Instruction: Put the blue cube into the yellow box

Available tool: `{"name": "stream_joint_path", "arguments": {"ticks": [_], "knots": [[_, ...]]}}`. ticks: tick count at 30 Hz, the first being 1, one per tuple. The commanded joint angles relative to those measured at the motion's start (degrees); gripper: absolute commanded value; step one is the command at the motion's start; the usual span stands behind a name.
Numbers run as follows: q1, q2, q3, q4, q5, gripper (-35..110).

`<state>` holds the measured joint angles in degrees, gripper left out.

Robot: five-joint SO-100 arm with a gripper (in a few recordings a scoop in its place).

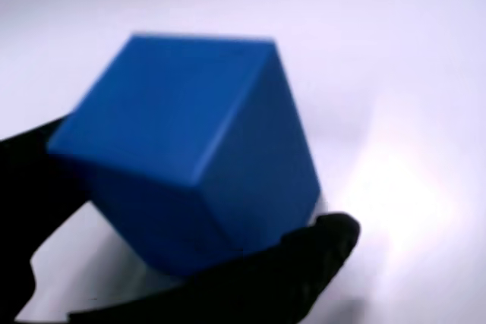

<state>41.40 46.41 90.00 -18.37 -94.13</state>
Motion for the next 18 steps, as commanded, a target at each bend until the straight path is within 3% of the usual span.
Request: {"name": "stream_joint_path", "arguments": {"ticks": [1, 18], "knots": [[1.3, 4.0, -5.6, -1.7, -0.9, 34], [2.2, 3.9, -6.7, -0.8, -5.5, 23]]}}
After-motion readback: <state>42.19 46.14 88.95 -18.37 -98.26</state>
